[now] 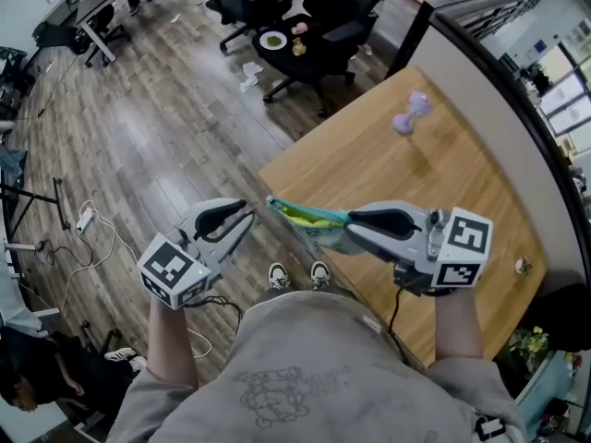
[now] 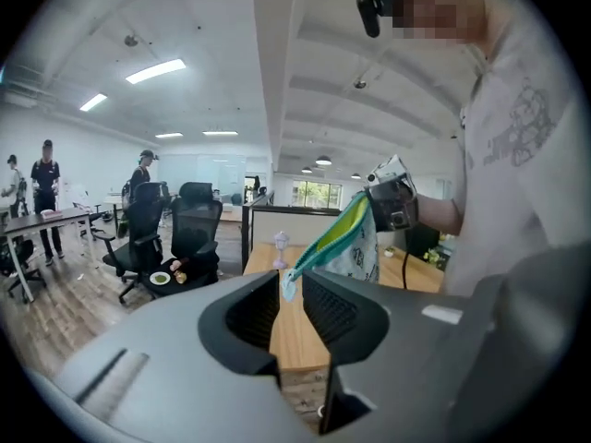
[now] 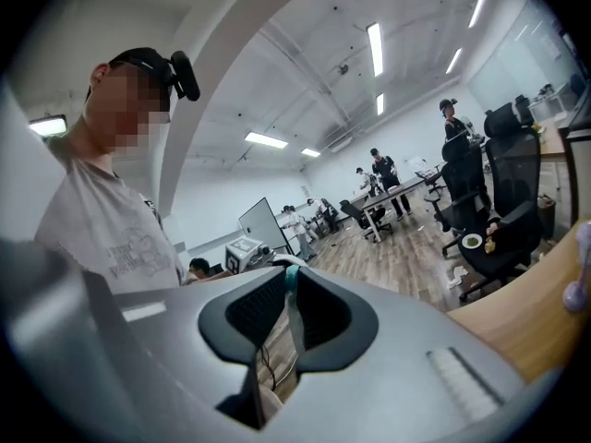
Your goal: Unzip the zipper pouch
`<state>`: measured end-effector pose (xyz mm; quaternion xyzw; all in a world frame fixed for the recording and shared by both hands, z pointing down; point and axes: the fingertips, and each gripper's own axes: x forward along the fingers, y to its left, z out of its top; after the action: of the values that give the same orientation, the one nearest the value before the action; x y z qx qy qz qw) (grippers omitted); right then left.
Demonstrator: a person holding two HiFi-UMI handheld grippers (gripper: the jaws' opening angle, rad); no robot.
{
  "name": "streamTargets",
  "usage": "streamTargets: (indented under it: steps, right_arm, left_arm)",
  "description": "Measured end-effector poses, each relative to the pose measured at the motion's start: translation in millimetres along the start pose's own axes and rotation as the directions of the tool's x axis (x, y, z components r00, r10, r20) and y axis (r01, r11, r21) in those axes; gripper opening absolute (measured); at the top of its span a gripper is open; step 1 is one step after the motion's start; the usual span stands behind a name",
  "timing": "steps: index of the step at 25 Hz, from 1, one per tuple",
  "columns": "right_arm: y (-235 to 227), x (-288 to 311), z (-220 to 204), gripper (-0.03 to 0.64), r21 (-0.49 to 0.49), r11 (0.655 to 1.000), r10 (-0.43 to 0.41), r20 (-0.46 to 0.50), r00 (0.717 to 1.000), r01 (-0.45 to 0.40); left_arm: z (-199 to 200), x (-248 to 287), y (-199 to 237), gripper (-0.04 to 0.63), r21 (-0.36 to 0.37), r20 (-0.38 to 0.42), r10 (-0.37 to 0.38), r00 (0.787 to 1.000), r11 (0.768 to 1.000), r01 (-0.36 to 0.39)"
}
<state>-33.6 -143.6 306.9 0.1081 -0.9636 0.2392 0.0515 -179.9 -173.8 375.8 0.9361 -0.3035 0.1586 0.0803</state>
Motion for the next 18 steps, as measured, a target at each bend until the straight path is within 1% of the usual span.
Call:
streamTargets:
  steps: [2,4,8,11,14,16,18]
  right_arm:
    - [-5.0,1.6,15.7,0.051,-0.005,0.999,-0.042,0.055,0.998,0.042]
    - [-11.5,2.7,31.1,0.051,-0.016,0.996,-0.088,0.103,0.991,0.090]
    - [-21.8,2.6,59.5,0.051,-0.020,0.983,-0.174,0.208,0.963,0.182]
    - [-27.3,0.2,83.6,0.051,-0.012,0.968,-0.235,0.302,0.924,0.251]
    - [-31.7,-4.6,105.0,0.051,-0.023,0.941,-0.304,0.379,0.874,0.337]
    - [-32.4,-9.2,115.2,0.051,-0.040,0.918,-0.343,0.418,0.841,0.394]
    - [-31.7,-15.4,122.9,0.051,-0.045,0.898,-0.371,0.454,0.810,0.437]
  left_arm:
    - [18.0,-2.1,6.3,0.080,-0.035,0.063,0.048,0.997,0.998,-0.046]
    - [39.1,-4.0,14.2,0.080,-0.063,0.121,0.102,0.987,0.993,-0.095]
    - [76.9,-10.1,26.3,0.077,-0.066,0.193,0.202,0.960,0.979,-0.192]
    - [102.1,-18.8,37.6,0.071,-0.075,0.237,0.279,0.931,0.960,-0.269]
    - [121.1,-30.6,49.2,0.064,-0.091,0.270,0.359,0.893,0.933,-0.347]
    - [129.6,-37.7,52.4,0.057,-0.075,0.281,0.401,0.872,0.915,-0.397]
    - [134.6,-42.7,52.9,0.048,-0.054,0.282,0.434,0.856,0.898,-0.437]
